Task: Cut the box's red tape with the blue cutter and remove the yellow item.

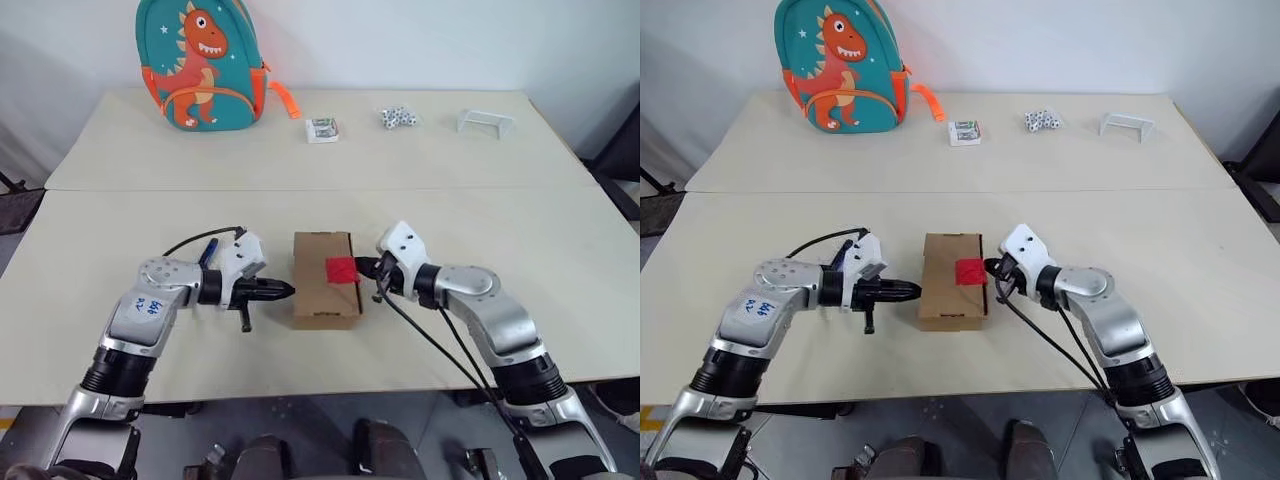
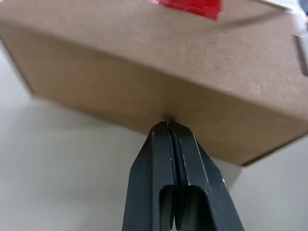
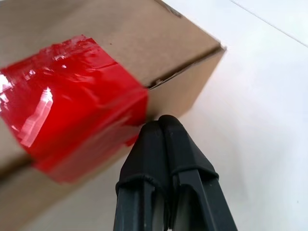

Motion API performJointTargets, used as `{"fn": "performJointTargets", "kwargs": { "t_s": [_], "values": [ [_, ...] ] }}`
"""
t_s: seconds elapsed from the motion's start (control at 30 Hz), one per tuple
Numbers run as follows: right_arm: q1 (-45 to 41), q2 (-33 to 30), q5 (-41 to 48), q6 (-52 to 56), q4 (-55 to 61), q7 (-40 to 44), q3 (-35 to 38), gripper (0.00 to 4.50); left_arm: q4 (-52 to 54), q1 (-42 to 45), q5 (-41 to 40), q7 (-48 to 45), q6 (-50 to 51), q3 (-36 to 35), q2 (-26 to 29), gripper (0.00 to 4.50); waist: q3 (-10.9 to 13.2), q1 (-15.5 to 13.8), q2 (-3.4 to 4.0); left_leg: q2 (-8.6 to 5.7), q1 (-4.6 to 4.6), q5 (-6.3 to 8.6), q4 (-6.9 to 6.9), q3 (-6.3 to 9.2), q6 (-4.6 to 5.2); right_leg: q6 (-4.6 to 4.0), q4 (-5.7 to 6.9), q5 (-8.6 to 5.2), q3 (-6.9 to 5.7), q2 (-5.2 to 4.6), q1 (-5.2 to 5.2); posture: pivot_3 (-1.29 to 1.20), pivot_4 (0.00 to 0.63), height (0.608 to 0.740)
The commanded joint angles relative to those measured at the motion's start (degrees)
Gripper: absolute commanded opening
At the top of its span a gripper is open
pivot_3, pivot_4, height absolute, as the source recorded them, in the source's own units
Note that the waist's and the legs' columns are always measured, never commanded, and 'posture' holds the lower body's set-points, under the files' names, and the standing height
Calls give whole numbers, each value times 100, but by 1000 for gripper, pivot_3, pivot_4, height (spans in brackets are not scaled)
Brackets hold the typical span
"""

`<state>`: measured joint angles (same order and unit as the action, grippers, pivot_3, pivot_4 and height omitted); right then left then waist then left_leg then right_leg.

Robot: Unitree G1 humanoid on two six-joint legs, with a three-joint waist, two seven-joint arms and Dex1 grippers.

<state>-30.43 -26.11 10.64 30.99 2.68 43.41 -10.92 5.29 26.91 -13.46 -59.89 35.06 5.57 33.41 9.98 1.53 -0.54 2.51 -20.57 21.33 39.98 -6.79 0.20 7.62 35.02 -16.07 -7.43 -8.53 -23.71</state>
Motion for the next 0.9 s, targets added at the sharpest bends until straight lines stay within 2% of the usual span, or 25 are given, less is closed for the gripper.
{"fn": "performJointTargets", "kwargs": {
  "t_s": [0.03,0.27,0.4,0.67,0.9],
  "values": [
    [-258,-56,-101,-475,-458,299,-74,0,487,-99,-170,424,242,-32,-214,26,0,-1,0,0,1,0,0,0,0,0,-1,0,0,0,0,0,150,740],
    [-998,-72,-586,-1775,-2253,751,-219,0,755,-125,-323,837,661,100,-558,26,0,10,0,0,4,0,5,-4,0,0,0,0,3,0,5,0,150,740],
    [-1275,-41,-647,-2107,-2816,839,-124,0,801,-117,-346,928,753,155,-572,26,0,11,1,2,15,0,8,-3,0,-1,3,0,5,0,15,0,150,740],
    [-1373,0,-592,-2654,-3122,1142,-66,0,837,-150,-531,872,893,190,-436,26,0,12,1,6,16,-1,8,-3,-1,-2,6,1,4,0,14,0,150,740],
    [-1245,-9,-412,-2633,-2432,1389,23,0,815,-160,-613,696,932,255,-150,26,1,5,3,6,15,0,5,-1,-1,-2,4,1,2,0,13,0,150,740]
  ]
}}
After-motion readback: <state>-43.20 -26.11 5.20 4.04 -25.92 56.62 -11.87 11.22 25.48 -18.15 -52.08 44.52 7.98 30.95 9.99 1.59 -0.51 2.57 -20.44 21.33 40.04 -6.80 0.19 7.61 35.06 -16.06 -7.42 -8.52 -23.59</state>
